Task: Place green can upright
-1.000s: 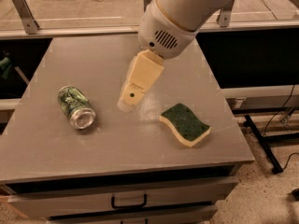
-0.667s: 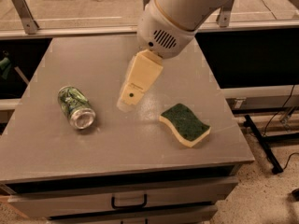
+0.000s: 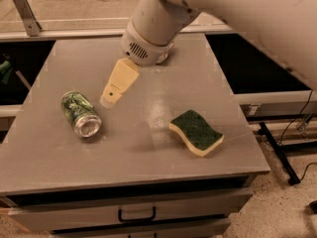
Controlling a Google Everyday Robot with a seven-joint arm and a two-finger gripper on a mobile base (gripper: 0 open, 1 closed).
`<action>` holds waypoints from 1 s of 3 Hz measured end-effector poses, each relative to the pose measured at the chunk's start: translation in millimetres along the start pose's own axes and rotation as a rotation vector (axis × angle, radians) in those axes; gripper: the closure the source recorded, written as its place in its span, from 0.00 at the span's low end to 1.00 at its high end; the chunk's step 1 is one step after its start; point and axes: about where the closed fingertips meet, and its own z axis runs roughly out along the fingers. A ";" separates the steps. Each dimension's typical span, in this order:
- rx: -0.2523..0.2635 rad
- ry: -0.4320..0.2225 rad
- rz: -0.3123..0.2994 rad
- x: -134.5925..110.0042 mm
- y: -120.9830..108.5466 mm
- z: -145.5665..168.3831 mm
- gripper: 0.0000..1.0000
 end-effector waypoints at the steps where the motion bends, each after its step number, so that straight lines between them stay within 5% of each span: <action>1: 0.046 0.048 0.099 -5.2 -17.0 44.0 0.00; 3: 0.059 0.048 0.248 -33.4 -22.7 81.2 0.00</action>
Offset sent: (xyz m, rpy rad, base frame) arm 0.0640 0.0557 -0.0690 -0.0107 0.1044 -0.3348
